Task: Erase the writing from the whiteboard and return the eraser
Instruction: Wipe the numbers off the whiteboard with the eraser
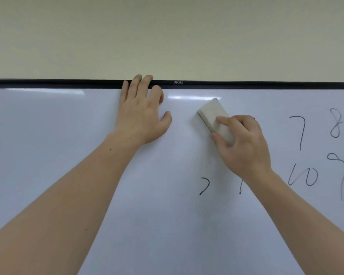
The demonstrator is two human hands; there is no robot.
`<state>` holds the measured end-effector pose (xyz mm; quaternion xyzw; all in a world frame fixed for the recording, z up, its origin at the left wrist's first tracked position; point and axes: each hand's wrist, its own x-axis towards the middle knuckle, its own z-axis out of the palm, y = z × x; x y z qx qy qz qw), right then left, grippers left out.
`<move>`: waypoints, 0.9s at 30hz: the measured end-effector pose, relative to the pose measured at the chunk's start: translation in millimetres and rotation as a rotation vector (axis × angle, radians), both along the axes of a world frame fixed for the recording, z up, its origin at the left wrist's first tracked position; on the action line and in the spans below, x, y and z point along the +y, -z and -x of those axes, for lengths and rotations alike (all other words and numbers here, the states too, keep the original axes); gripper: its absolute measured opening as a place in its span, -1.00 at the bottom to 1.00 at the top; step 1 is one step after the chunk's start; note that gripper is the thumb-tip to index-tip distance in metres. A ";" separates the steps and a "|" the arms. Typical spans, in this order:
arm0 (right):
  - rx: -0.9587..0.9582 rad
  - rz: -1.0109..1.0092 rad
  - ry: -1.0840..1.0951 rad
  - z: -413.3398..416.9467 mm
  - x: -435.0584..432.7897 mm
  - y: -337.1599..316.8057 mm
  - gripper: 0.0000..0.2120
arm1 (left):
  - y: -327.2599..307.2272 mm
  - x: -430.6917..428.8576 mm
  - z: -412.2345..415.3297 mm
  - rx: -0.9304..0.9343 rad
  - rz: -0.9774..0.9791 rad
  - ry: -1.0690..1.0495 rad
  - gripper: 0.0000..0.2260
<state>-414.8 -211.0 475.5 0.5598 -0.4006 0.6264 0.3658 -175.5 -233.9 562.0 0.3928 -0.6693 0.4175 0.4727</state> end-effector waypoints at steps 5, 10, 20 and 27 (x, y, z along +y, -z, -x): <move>0.296 0.056 -0.007 -18.3 -2.7 39.7 -0.71 | 2.5 -1.7 9.4 0.040 0.022 -0.003 -0.66; 0.660 0.027 -0.039 -0.8 -1.1 71.0 -0.74 | 4.4 -3.3 12.2 0.060 0.038 -0.003 -0.65; 0.119 0.037 -0.028 -6.2 -4.2 16.1 -0.69 | 2.5 -0.2 13.5 0.064 0.039 -0.029 -0.67; 0.751 -0.019 -0.105 -10.3 -3.8 101.8 -0.77 | 2.0 2.1 17.7 0.049 0.034 -0.113 -0.65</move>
